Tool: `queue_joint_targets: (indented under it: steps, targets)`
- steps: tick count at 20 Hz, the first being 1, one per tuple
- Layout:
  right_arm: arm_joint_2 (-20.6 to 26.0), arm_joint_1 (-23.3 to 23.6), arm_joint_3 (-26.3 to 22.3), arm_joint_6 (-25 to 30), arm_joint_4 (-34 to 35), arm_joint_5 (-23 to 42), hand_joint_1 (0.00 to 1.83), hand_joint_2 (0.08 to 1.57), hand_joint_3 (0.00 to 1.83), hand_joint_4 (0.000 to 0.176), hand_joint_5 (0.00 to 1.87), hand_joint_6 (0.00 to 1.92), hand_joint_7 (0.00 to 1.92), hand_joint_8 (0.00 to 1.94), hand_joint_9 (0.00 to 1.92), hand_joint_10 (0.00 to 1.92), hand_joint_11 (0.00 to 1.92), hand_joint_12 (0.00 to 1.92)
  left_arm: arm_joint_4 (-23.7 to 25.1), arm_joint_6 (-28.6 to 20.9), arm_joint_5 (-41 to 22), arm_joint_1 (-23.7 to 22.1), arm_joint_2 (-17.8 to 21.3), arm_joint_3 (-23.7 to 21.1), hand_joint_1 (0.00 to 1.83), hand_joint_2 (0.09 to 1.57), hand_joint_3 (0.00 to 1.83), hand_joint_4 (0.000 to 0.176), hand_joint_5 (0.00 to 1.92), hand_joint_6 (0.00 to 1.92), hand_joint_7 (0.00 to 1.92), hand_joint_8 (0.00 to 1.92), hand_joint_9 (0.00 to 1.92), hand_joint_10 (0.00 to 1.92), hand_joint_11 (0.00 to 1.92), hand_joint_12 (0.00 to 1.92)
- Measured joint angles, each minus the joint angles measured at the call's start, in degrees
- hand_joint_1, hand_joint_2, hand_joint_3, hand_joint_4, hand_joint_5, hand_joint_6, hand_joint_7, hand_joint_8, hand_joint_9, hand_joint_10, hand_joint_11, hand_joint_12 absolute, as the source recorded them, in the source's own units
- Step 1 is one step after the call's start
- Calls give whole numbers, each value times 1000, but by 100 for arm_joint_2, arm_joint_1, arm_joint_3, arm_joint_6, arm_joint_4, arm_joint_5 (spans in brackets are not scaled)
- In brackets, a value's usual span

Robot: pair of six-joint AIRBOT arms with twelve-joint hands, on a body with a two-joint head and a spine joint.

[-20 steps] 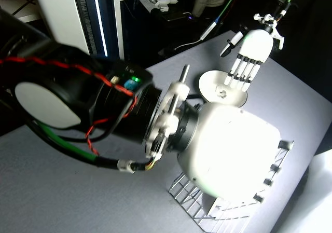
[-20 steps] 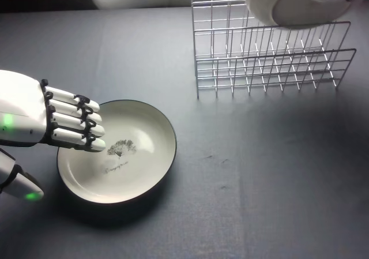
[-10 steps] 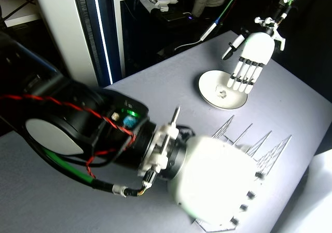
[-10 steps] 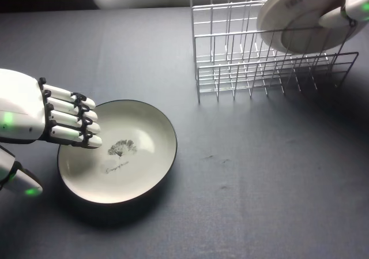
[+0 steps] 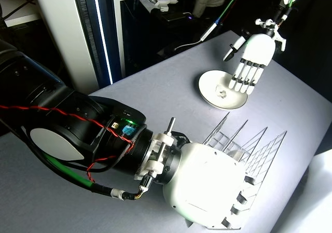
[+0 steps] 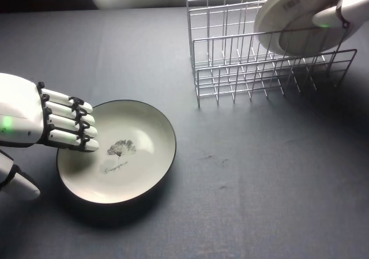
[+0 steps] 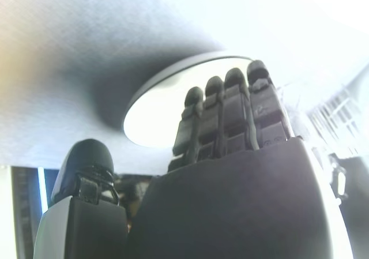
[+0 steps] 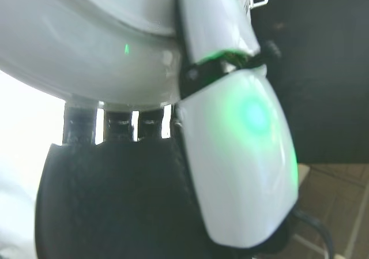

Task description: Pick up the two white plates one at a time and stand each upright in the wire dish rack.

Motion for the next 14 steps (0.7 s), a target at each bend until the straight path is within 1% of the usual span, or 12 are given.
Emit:
queue_joint_targets:
  steps: [1,3,6,8,10,11,13,14]
  targets:
    - [0,57,0,0,-24,-59,1252,1124,0,0,725,97,794,5,797,36,433,974,-7,0,-2,4,0,0,0,1240,0,0,80,10,76,12,46,12,30,14]
    - [-2,149,-2,0,-24,-138,1244,1131,0,0,704,15,702,0,714,1,296,1040,-22,0,-4,37,0,0,0,1243,0,0,115,6,110,8,78,10,49,33]
    - [-13,417,0,-13,-37,-138,1224,1113,0,0,660,0,620,0,604,0,165,1091,-35,4,0,55,0,0,0,1242,0,0,69,0,70,0,38,0,4,18]
    - [9,603,-2,-9,-17,103,1181,1106,0,0,582,0,561,0,553,0,104,1111,-33,4,11,59,0,0,0,1239,0,0,56,0,51,0,24,1,3,2]
    - [61,682,-87,-9,-20,105,1177,1073,0,0,483,0,522,0,533,0,74,1130,-39,7,15,66,0,0,0,1236,0,0,48,0,46,0,21,0,1,1]
    - [85,684,-105,-9,-26,57,1163,1056,0,0,476,0,523,1,534,1,74,1130,-39,13,15,66,0,0,0,1234,0,0,56,3,60,6,36,7,14,6]
    - [170,785,-225,-13,-31,-63,1123,1059,0,0,395,0,430,0,428,0,5,1085,-42,13,20,66,0,0,0,1248,3,0,66,6,63,6,39,7,14,7]
    - [212,861,-293,-15,-61,-83,1070,1062,0,0,315,0,339,0,337,0,0,983,-42,13,20,66,0,0,0,1243,1,0,64,5,69,8,45,8,15,8]
